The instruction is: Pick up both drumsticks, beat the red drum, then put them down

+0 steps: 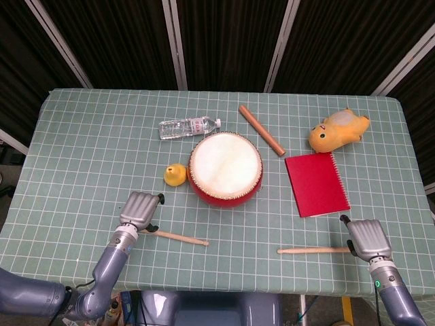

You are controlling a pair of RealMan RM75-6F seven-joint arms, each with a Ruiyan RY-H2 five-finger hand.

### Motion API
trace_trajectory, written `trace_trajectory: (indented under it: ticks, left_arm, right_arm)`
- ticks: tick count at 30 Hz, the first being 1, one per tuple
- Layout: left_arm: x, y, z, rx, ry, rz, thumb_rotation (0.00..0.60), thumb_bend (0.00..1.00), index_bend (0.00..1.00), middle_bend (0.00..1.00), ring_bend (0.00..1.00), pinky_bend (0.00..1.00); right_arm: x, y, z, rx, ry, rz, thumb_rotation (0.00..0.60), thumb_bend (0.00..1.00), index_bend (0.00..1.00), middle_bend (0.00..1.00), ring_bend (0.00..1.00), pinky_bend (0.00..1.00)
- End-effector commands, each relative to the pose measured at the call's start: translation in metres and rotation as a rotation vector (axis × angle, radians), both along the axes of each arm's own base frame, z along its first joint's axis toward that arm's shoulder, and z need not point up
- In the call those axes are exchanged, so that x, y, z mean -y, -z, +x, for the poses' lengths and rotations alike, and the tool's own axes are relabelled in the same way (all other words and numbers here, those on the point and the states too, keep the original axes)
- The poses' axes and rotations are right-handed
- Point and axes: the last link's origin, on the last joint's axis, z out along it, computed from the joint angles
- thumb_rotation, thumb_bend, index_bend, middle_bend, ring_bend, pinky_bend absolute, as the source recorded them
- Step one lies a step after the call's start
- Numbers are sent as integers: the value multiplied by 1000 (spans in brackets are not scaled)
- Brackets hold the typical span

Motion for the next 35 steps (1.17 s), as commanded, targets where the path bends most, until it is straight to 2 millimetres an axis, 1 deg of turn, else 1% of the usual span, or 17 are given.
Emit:
trace_trajectory:
  ticks: [1,2,4,6,8,12,13,14,16,18,19,20,22,25,28,32,35]
  left_arm:
    - [2,-6,-1,1,12,9,600,99,259,684,729,843]
    - [3,-8,-2,3,17,14,600,99,233,601,658,761]
    - [7,-17,-3,20,29,37,600,99,208,478,548,645]
    - [10,-25,-5,40,44,66,600,99,187,380,448,559]
    - [16,-38,-12,70,70,110,600,99,166,300,355,488]
    - [30,-68,-36,118,119,216,600,98,132,169,220,397]
    - [34,-75,-44,123,125,235,600,98,127,133,189,368]
    - [39,-84,-54,121,122,261,600,98,124,109,171,346]
    - [48,-99,-72,116,113,302,600,95,120,37,119,259]
    - [57,-111,-88,105,97,328,600,91,111,3,63,155]
    - [63,-118,-98,91,82,344,600,89,97,0,31,94]
    - [68,-123,-105,82,73,355,600,85,83,0,15,62]
    - [78,-134,-120,64,56,387,600,74,36,0,0,12]
    - [91,-147,-135,50,57,429,600,57,5,0,0,2]
    - [103,-158,-146,19,91,470,600,47,0,0,0,0]
    - [119,-163,-165,-1,76,483,600,39,0,0,0,0]
    - [123,-167,-172,16,33,489,600,35,0,0,0,0]
  right_arm:
    - [-1,0,0,-10,-1,-6,600,447,190,759,777,695]
    - [-1,0,0,-11,1,-8,600,447,180,733,751,669]
    - [-1,-2,0,-9,8,-18,600,448,150,655,675,589]
    - [-1,-5,-1,2,15,-37,600,447,126,589,609,525]
    - [0,-12,-1,32,25,-74,600,447,92,503,516,446]
    - [2,-30,0,104,19,-163,600,444,20,341,315,311]
    - [2,-35,1,129,10,-194,600,442,9,282,240,264]
    - [1,-40,1,153,0,-217,600,441,3,254,204,242]
    - [0,-48,3,212,-23,-269,600,434,0,191,128,205]
    - [-2,-55,4,263,-70,-326,600,415,0,132,71,158]
    - [-3,-57,3,283,-91,-345,600,395,0,80,35,112]
    - [-6,-60,2,297,-110,-364,600,366,0,38,12,63]
    - [-12,-63,0,308,-135,-384,600,317,0,1,0,10]
    - [-23,-66,-5,287,-151,-399,600,270,0,0,0,0]
    - [-30,-67,-5,292,-178,-424,600,264,0,0,0,0]
    - [-40,-67,-4,313,-224,-454,600,264,0,0,0,0]
    - [-41,-64,-7,303,-236,-451,600,263,0,0,0,0]
